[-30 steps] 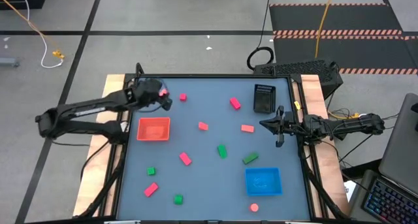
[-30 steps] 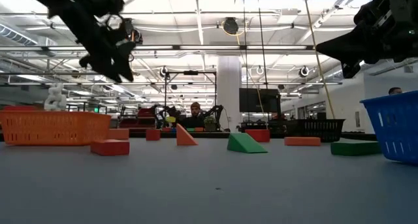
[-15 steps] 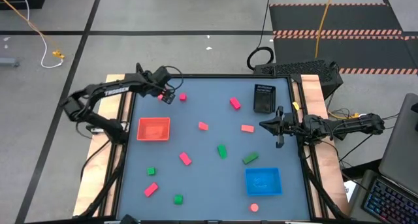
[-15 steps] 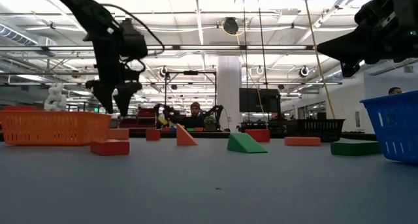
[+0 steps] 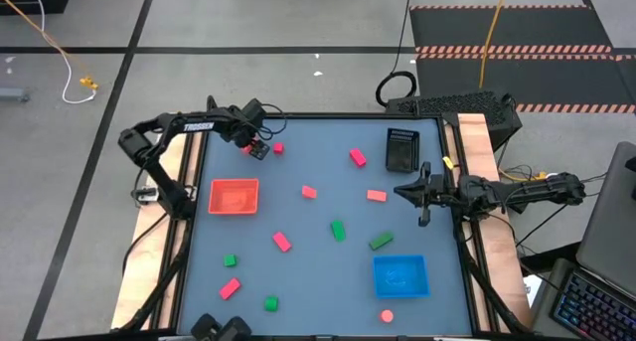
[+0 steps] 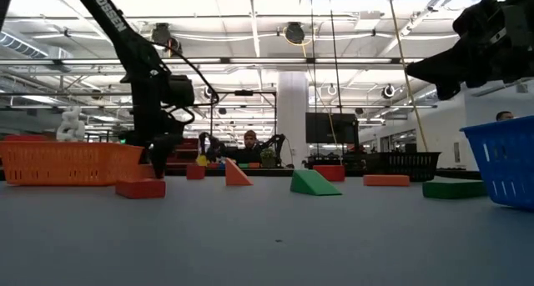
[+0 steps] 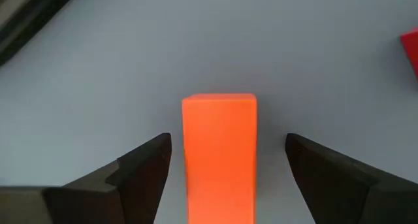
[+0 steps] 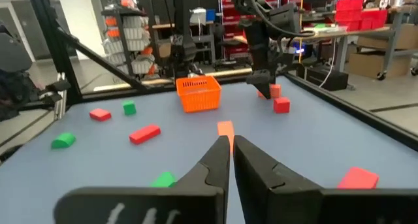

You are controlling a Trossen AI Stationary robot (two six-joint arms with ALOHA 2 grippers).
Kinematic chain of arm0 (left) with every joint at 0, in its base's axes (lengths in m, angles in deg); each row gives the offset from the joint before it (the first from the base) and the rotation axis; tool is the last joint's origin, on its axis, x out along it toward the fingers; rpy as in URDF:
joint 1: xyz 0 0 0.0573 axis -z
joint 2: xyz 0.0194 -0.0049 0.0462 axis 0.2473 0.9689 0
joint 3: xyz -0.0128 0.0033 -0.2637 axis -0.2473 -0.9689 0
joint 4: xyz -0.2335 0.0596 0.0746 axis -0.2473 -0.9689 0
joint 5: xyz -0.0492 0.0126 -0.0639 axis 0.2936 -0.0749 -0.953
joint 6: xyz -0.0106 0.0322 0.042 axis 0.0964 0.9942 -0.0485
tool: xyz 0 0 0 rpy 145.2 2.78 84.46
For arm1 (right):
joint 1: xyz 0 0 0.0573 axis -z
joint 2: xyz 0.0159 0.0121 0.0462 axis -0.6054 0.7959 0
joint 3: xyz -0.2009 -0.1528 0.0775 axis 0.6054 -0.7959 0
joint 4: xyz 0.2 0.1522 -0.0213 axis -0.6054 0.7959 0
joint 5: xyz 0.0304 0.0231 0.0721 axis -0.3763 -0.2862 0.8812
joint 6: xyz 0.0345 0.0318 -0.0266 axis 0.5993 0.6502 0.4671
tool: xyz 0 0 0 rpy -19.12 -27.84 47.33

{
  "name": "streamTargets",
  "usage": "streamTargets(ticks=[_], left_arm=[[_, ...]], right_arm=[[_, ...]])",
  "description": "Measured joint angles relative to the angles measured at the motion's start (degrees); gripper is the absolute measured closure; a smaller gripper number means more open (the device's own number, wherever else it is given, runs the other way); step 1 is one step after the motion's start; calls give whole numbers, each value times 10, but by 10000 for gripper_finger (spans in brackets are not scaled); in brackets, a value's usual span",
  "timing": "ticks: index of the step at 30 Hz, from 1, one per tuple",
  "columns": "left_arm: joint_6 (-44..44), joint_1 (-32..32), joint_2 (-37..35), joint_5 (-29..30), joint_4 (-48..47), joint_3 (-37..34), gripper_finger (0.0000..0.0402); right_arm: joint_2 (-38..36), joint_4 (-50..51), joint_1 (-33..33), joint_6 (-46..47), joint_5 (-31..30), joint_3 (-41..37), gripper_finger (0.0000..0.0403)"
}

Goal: Sort & place blocks by color
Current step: Put the orange block into the black bin

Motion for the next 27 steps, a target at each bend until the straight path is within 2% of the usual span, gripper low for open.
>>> streamTargets(ticks=[4, 8, 16, 20, 23, 27], left_arm=[[-9, 1, 6, -6, -1, 1, 160], [-16, -1, -7, -4, -13, -1, 267], [-15, 1, -56, -9, -81, 47, 271], [-16, 26, -92, -41, -102, 83, 271], [-11, 61, -121, -65, -90, 104, 271], [-9, 121, -153, -96, -13, 114, 271]], right_arm=[[0, 6, 0, 0, 0, 0, 385], [0, 6, 0, 0, 0, 0, 385], [0, 5, 0, -15, -1, 0, 385], [0, 5, 0, -28, -4, 0, 385], [0, 5, 0, -29, -26, 0, 385], [0, -6, 0, -29, -32, 0, 385]])
